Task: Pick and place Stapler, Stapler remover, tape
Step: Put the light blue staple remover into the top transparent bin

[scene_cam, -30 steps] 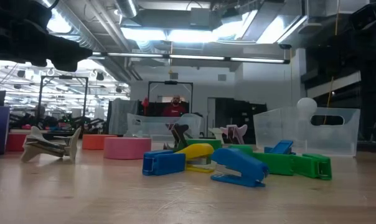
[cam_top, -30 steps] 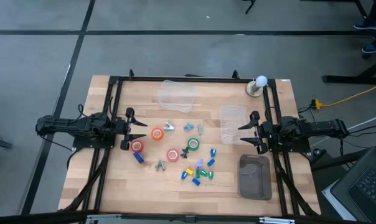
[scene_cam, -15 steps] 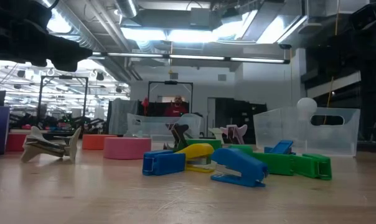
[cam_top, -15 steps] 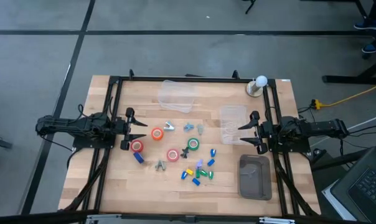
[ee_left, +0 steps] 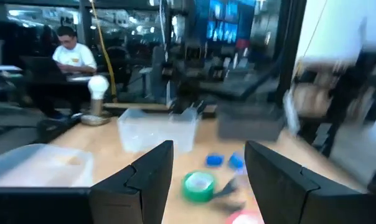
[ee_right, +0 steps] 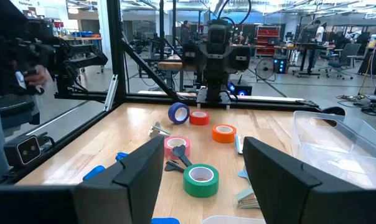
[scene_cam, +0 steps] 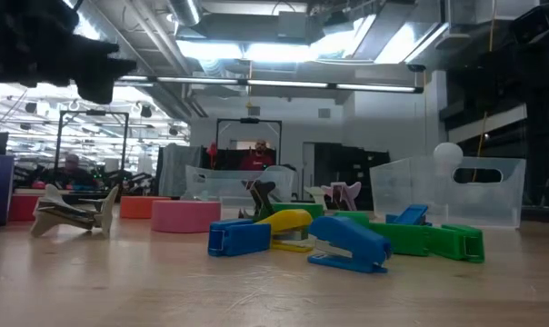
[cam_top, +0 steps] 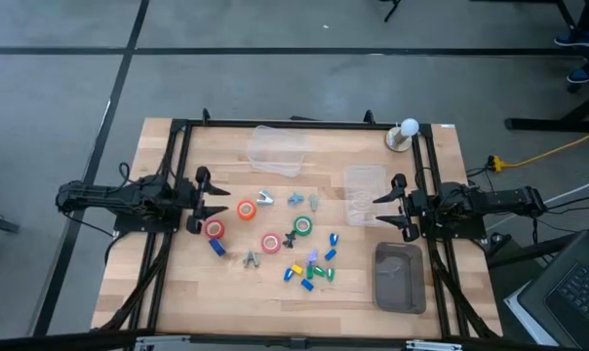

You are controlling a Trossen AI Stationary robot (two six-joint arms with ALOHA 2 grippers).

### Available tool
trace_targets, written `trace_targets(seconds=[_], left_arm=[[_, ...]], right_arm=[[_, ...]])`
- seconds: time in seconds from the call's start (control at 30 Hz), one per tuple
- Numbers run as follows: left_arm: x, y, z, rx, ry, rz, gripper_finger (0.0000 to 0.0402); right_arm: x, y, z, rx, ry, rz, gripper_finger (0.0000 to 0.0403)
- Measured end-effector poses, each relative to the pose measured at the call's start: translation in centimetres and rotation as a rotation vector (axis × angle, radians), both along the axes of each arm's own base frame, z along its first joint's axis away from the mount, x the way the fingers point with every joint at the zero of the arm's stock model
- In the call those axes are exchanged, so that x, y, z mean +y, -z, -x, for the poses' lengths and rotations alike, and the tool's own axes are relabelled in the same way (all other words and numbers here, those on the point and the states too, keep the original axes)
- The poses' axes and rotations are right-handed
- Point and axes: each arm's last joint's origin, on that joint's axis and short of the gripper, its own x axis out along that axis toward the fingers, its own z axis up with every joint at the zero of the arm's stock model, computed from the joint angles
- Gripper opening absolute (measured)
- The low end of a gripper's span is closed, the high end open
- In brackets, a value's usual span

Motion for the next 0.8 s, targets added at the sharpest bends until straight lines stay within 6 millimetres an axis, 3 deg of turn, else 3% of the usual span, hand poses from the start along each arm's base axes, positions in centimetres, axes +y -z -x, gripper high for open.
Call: trace_targets(seconds=[0.2,0.43,0.8], left_arm=[[0.04,-0.51,0.07,-0.047,0.025,0.295,0.0196],[0.13,-0.46,0.06,-0.048,0.004,0.397,0.0196],[0.14,0.04,-0.48,0.027,-0.03,0.285,0.0196]], right_arm=[[0.0,0.01,0.0,0.0,0.0,0.0,0.0225],[0.0,0.0,0.0,0.0,0.0,0.0,0.0225],[0.0,-0.01,0.0,0.0,0.0,0.0,0.0225]])
